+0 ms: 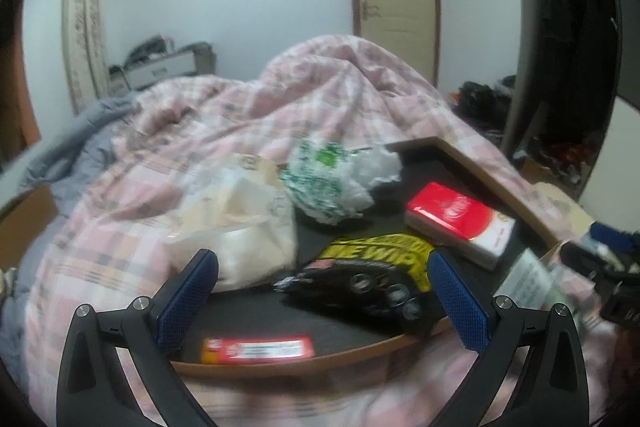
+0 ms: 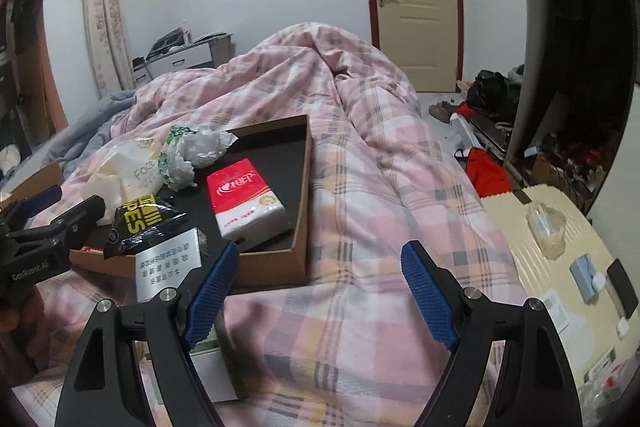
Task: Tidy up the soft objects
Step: 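Open the right gripper to release the box and withdraw, then grasp the black-and-yellow wine wipes pack with the left gripper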
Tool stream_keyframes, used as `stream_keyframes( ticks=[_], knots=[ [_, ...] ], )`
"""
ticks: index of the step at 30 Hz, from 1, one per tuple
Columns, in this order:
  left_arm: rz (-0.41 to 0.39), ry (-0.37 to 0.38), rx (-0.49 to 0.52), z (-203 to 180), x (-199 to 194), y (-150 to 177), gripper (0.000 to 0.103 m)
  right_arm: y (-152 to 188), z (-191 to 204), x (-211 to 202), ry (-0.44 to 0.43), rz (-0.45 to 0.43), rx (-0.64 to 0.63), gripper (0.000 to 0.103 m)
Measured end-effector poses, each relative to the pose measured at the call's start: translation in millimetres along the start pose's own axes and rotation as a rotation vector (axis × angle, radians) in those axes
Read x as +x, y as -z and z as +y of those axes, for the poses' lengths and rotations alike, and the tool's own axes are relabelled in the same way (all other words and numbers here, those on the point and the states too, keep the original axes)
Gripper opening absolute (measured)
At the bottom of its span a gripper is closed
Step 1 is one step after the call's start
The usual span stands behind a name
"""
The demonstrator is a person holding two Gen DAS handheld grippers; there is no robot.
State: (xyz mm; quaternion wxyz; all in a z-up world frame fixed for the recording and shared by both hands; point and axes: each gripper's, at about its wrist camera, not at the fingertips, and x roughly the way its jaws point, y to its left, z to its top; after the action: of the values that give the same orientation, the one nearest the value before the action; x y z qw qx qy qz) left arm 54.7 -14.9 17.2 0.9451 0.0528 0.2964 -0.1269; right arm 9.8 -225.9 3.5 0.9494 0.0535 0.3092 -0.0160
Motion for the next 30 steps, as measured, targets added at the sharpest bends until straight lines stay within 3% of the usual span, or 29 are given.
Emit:
stream_keyframes(
  ticks=[10, 14, 16, 22, 25, 30],
  knots=[
    [0.1, 0.049, -0.023, -11.3, 31.5, -1.1, 0.103, 2.6, 11.2, -4.0, 0.074, -0.016, -0.049, 0.082],
    [0.14, 0.086, -0.064, -4.5, 41.8, 3.2, 0.094, 2.9, 18.8, -4.6, 0.118, -0.026, -0.097, 0.082],
    [0.139, 0.112, -0.088, -0.7, 41.7, 3.8, 0.072, 3.2, 22.4, -5.0, 0.127, -0.031, -0.119, 0.082],
    [0.084, 0.128, -0.097, 0.6, 30.2, 1.9, 0.035, 3.4, 26.9, -5.3, 0.134, -0.041, -0.146, 0.082],
    [0.058, 0.136, -0.102, 1.7, 23.7, 0.9, 0.024, 3.7, 28.1, -6.3, 0.133, -0.047, -0.155, 0.082],
    [0.036, 0.173, -0.145, 10.5, 22.6, 0.9, 0.023, 4.1, 30.0, -6.5, 0.134, -0.05, -0.154, 0.082]
  ],
)
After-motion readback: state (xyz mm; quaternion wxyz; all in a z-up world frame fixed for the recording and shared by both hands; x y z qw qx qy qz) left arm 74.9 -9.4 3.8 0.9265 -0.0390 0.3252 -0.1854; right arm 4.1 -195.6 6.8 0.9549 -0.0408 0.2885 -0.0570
